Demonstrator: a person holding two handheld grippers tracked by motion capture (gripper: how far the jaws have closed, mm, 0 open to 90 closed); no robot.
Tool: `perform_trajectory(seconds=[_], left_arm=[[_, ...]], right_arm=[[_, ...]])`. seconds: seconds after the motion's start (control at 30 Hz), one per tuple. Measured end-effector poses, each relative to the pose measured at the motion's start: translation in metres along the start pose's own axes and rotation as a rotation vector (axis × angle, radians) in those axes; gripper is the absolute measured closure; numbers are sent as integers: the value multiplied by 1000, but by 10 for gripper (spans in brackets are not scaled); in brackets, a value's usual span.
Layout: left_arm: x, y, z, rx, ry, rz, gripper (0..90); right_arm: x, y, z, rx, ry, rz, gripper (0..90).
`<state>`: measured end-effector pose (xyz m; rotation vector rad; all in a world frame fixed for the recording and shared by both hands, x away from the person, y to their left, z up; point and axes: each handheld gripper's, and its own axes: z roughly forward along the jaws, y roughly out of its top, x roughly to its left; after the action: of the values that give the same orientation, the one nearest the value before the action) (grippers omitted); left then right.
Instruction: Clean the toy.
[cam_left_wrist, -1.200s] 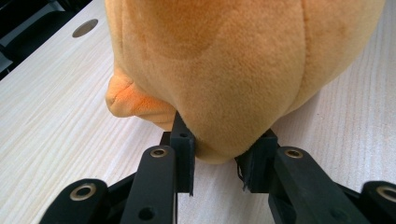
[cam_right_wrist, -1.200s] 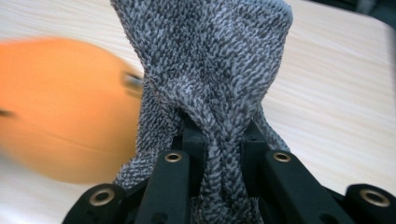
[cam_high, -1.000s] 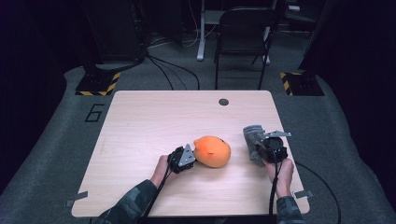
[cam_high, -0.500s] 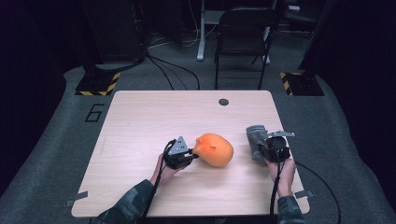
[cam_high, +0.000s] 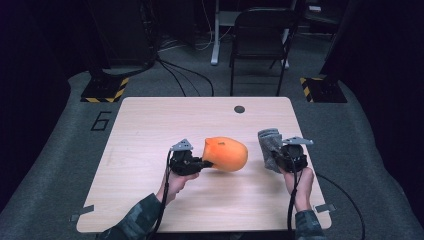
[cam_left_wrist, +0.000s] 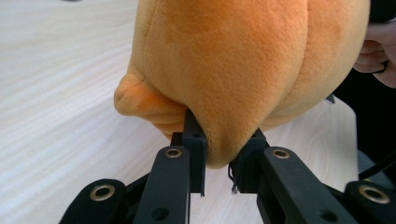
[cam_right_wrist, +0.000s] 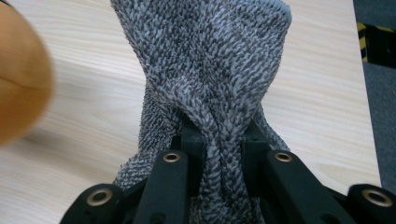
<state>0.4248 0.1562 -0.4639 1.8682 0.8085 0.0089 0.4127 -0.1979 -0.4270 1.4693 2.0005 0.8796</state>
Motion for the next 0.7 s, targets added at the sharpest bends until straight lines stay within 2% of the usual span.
perform_trajectory(seconds=[0.1, 0.13, 0.17, 0.2, 0.23, 0.33, 0.37, 0.4, 0.43, 0.47, 0.5, 0.53, 0.57, 0.6, 0.63, 0.7], left_arm=[[2, -4, 6, 24, 1, -37, 782], [2, -4, 6, 24, 1, -37, 781], [5, -8, 11, 44, 10, -47, 779], [5, -8, 11, 44, 10, -47, 778], [8, -11, 15, 60, 7, -75, 776], [10, -14, 22, 70, 11, -88, 774], [9, -15, 23, 72, 7, -97, 773], [9, -15, 23, 72, 7, -97, 773], [7, -17, 25, 79, 12, -87, 772], [7, -17, 26, 94, 9, -71, 772], [5, -18, 27, 91, 8, -75, 772], [5, -18, 27, 91, 8, -75, 771], [3, -20, 30, 91, 1, -70, 771], [3, -20, 30, 91, 1, -70, 770], [2, -22, 32, 104, 15, -63, 769], [5, -24, 33, 100, 0, -74, 768]], right_arm=[[9, 5, -6, -19, 12, -23, 769], [9, 5, -6, -19, 12, -23, 769], [19, 11, -13, -35, 38, -37, 770], [19, 11, -13, -35, 38, -37, 770], [31, 17, -21, -55, 73, -52, 770], [55, 28, -33, -91, 145, -91, 771], [69, 32, -37, -108, 166, -115, 771], [69, 32, -37, -108, 166, -115, 771], [88, 35, -39, -113, 186, -145, 771], [97, 36, -37, -115, 204, -168, 771], [107, 35, -34, -106, 205, -193, 770], [107, 35, -34, -106, 205, -193, 770], [121, 31, -22, -87, 223, -223, 770], [121, 31, -22, -87, 223, -223, 770], [130, 24, -12, -79, 205, -263, 770], [130, 21, -5, -65, 191, -261, 772]])
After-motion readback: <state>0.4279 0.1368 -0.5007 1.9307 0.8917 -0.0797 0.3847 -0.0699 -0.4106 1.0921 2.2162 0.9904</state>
